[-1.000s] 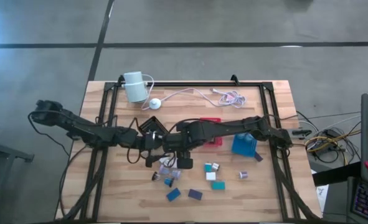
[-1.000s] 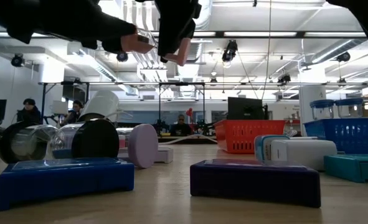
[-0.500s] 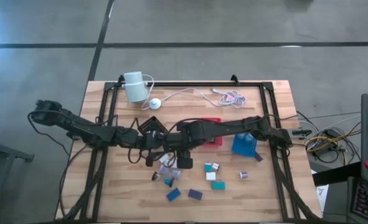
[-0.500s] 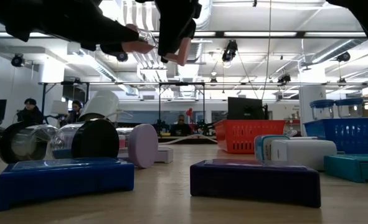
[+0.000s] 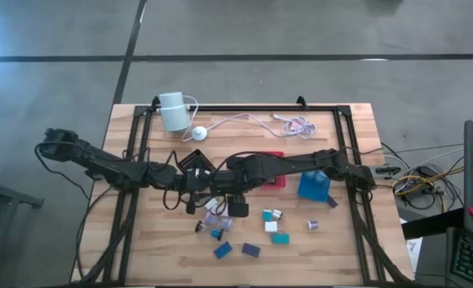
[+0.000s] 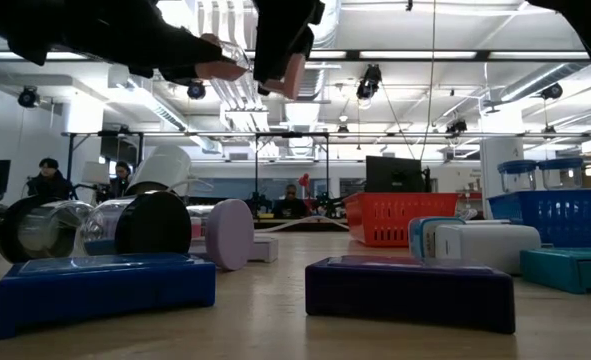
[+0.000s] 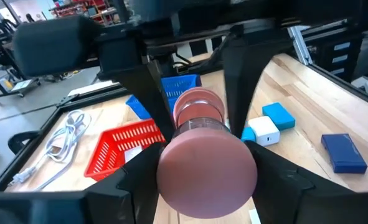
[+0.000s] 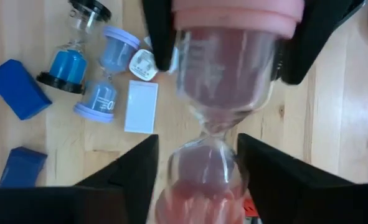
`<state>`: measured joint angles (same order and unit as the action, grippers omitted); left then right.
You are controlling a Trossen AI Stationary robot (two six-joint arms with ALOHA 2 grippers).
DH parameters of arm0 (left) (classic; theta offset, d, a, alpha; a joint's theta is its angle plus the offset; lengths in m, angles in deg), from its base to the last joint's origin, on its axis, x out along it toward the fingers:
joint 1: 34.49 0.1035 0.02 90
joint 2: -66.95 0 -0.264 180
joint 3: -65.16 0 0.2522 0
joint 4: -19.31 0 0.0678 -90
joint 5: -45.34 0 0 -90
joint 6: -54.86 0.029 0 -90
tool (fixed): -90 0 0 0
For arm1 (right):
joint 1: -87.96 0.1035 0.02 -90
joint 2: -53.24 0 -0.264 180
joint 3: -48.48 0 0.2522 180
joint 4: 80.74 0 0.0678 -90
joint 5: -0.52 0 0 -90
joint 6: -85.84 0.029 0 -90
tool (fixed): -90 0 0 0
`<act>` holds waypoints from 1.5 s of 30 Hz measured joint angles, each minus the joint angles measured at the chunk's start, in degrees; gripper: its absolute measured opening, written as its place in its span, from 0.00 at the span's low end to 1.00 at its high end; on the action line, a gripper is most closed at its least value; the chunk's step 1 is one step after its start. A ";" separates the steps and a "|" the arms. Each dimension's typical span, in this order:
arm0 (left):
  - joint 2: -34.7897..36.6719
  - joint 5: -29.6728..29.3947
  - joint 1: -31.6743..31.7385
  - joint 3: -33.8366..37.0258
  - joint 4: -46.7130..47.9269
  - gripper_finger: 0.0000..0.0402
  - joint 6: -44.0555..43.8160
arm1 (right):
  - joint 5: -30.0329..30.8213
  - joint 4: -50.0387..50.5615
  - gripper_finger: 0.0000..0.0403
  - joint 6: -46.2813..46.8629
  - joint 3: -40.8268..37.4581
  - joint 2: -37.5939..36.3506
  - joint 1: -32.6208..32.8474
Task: Pick & Place Office items
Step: Put the pink hourglass into the blue bin
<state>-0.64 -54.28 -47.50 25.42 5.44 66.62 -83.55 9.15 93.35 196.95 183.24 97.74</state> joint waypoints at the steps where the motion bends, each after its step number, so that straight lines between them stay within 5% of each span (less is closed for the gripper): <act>1: 0.70 0.02 0.00 0.16 0.07 0.50 -0.16 | 0.00 0.01 0.57 0.00 0.00 -0.28 0.10; 8: 8.55 -0.27 0.04 4.51 0.38 0.50 -1.30 | 2.46 0.12 0.70 0.46 -0.04 -4.58 0.74; 18: 28.06 -0.25 0.02 10.88 8.58 0.50 -8.64 | 16.05 -7.34 0.67 0.03 -4.71 -15.62 8.50; 31: 37.87 -0.31 0.02 14.25 10.01 0.50 -8.94 | 17.67 -53.42 0.54 -3.03 -50.10 -50.06 17.30; 42: 37.62 -0.44 0.02 14.27 10.11 0.50 -7.64 | 12.60 -80.22 0.34 -0.60 -88.44 -74.75 12.77; 45: 37.61 -0.44 0.02 14.27 10.15 0.50 -7.51 | 15.16 -83.17 0.27 0.37 -96.17 -80.15 11.22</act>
<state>36.97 -54.73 -47.48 39.69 15.59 59.11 -68.39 -74.02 93.73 100.78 103.09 108.97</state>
